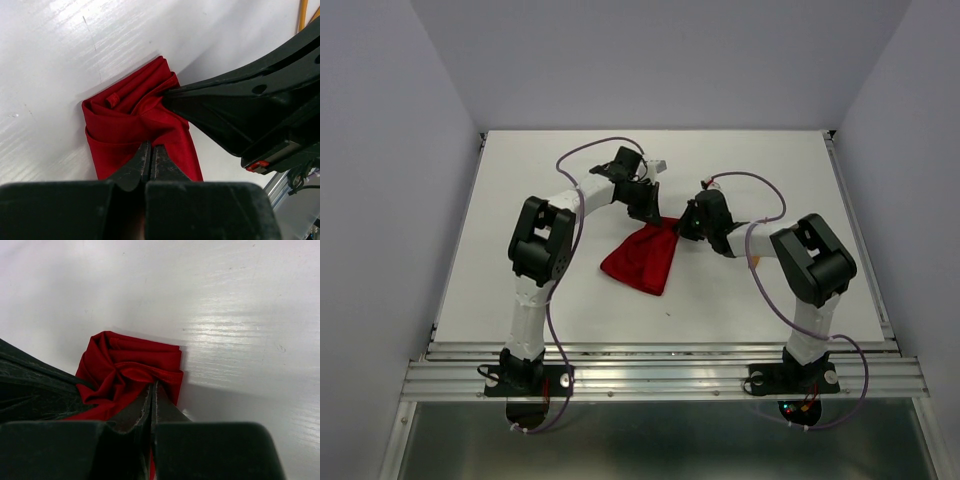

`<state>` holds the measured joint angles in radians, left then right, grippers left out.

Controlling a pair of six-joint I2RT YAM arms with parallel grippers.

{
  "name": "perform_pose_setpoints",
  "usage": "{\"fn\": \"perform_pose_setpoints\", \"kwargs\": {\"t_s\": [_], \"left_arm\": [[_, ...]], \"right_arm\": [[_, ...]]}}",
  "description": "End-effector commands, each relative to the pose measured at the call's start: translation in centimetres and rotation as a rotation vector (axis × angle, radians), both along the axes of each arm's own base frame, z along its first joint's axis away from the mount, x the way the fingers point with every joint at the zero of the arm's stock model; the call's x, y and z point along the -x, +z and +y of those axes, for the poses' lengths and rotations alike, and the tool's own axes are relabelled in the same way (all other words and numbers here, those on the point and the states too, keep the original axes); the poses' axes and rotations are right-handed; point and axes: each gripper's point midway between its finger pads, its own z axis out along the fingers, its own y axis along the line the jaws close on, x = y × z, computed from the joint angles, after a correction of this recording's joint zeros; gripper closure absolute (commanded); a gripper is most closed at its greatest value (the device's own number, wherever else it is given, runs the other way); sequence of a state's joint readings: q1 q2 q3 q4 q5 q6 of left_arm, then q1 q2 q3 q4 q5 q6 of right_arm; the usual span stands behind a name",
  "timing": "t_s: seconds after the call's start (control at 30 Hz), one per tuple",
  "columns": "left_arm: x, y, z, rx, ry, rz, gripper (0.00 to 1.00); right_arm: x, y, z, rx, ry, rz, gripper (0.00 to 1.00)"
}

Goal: Fold the napkin into a case and place the utensils inside
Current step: Stuff the top corner of the smaller-rectangle-folded napkin into the folded napkin.

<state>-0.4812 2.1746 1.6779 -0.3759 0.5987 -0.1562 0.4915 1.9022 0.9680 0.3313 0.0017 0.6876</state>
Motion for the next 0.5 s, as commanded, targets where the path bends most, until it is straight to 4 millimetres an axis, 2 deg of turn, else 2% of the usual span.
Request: {"fn": "perform_pose_setpoints", "kwargs": {"t_s": [0.0, 0.17, 0.47], "left_arm": [[0.5, 0.7, -0.2, -0.027, -0.043, -0.020, 1.00], [0.5, 0.5, -0.2, -0.041, -0.048, -0.022, 1.00], [0.3, -1.0, -0.5, -0.109, -0.029, -0.011, 1.00]], "right_arm": [[-1.4, 3.8, 0.0, -0.069, -0.028, -0.103, 0.99], [-1.1, 4.1, 0.6, -0.090, 0.002, -0.101, 0.99], [-0.9, 5.2, 0.6, -0.109, 0.004, -0.124, 0.99]]}}
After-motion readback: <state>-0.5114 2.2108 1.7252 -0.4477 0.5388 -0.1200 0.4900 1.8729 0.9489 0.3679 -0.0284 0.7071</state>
